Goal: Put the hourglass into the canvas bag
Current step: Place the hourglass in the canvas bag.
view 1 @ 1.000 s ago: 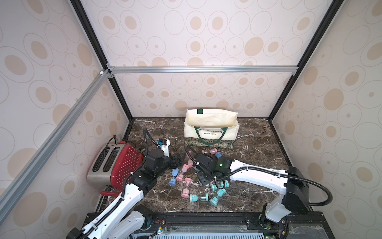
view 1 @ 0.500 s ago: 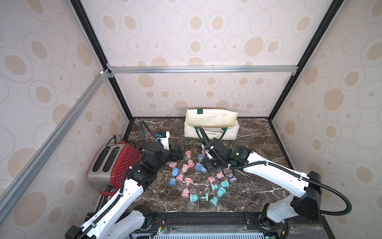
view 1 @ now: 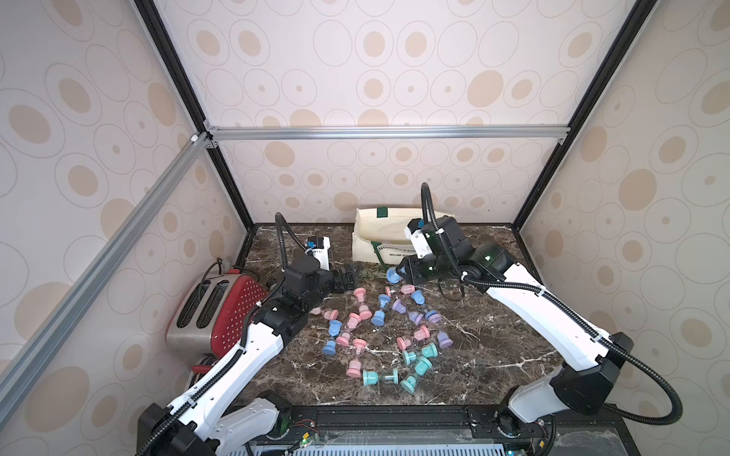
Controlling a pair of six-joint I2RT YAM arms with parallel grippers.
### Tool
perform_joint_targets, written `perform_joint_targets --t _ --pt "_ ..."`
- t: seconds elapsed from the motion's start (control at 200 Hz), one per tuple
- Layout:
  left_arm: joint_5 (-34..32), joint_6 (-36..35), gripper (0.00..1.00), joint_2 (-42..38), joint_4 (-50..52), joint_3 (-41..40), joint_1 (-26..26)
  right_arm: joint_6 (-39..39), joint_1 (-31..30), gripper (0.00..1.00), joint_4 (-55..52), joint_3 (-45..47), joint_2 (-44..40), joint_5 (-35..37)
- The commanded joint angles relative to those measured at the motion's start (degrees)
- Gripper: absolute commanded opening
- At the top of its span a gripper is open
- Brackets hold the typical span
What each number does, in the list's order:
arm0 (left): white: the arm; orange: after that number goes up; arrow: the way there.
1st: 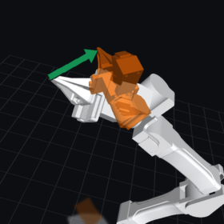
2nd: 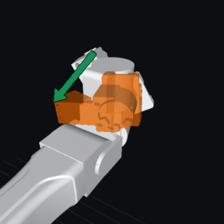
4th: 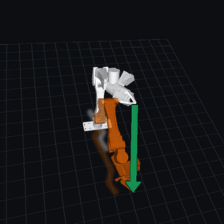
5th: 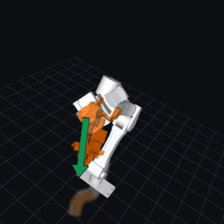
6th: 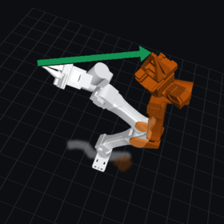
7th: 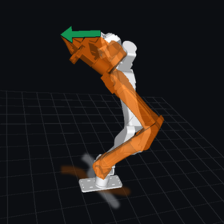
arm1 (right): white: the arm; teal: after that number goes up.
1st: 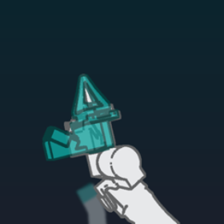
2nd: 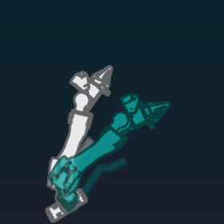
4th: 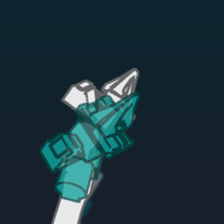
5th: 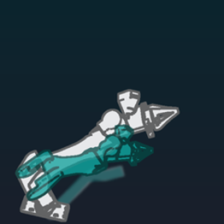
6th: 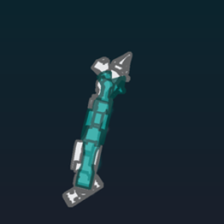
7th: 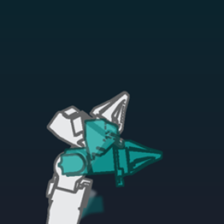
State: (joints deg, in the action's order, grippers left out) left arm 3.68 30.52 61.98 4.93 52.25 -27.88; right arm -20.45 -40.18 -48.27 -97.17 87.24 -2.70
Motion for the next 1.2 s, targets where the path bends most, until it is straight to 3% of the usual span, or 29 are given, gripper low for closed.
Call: perform_joint_targets --t 0.0,0.375,0.86,1.191 --pt "-1.2 -1.3 0.98 2.4 -2.0 4.5 -0.3 1.0 2.6 0.1 1.6 -3.5 2.2 -2.3" --pt "-1.4 1.0 0.98 11.2 -6.0 8.9 -0.3 1.2 10.8 0.07 3.4 -15.6 14.4 -5.2" --pt "-2.6 3.7 0.97 24.0 -9.8 15.3 -0.2 2.7 14.0 0.04 1.3 -31.1 33.9 -4.5" --pt "-5.4 5.4 0.97 28.3 -12.8 14.1 -0.2 4.8 14.1 0.04 1.3 -36.3 41.6 -4.9"
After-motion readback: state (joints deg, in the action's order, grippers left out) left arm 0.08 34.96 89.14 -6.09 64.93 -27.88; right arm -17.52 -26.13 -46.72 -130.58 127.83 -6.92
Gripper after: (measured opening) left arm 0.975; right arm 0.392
